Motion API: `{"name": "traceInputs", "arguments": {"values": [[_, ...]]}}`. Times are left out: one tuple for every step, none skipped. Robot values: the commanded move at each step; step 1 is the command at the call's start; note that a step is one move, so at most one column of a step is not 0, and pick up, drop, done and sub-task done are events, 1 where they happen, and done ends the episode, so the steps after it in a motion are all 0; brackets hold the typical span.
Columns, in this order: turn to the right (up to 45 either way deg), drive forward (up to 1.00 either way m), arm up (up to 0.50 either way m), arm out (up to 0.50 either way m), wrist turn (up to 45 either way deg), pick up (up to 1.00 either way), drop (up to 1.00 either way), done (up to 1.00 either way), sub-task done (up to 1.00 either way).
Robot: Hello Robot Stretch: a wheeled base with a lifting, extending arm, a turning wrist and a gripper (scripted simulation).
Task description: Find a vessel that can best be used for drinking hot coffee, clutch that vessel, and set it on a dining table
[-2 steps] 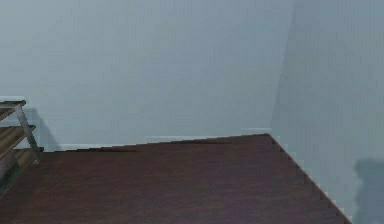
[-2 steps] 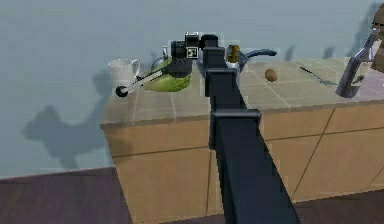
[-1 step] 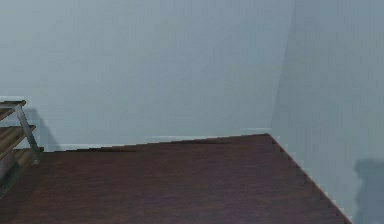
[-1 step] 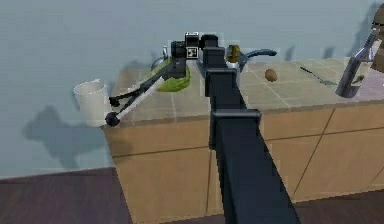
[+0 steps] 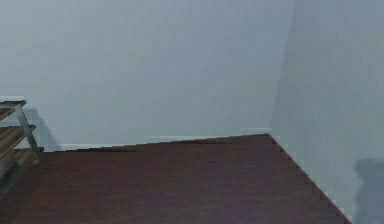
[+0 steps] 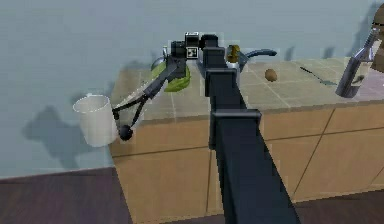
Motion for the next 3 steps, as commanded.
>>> {"name": "traceInputs", "arguments": {"values": [[0.0,0.0,0.0,-0.44,0.0,0.0,0.0,0.0,0.0],[-45.0,0.0,0.0,0.0,0.0,0.0,0.0,0.0,0.0],[-45.0,0.0,0.0,0.0,0.0,0.0,0.0,0.0,0.0]]}}
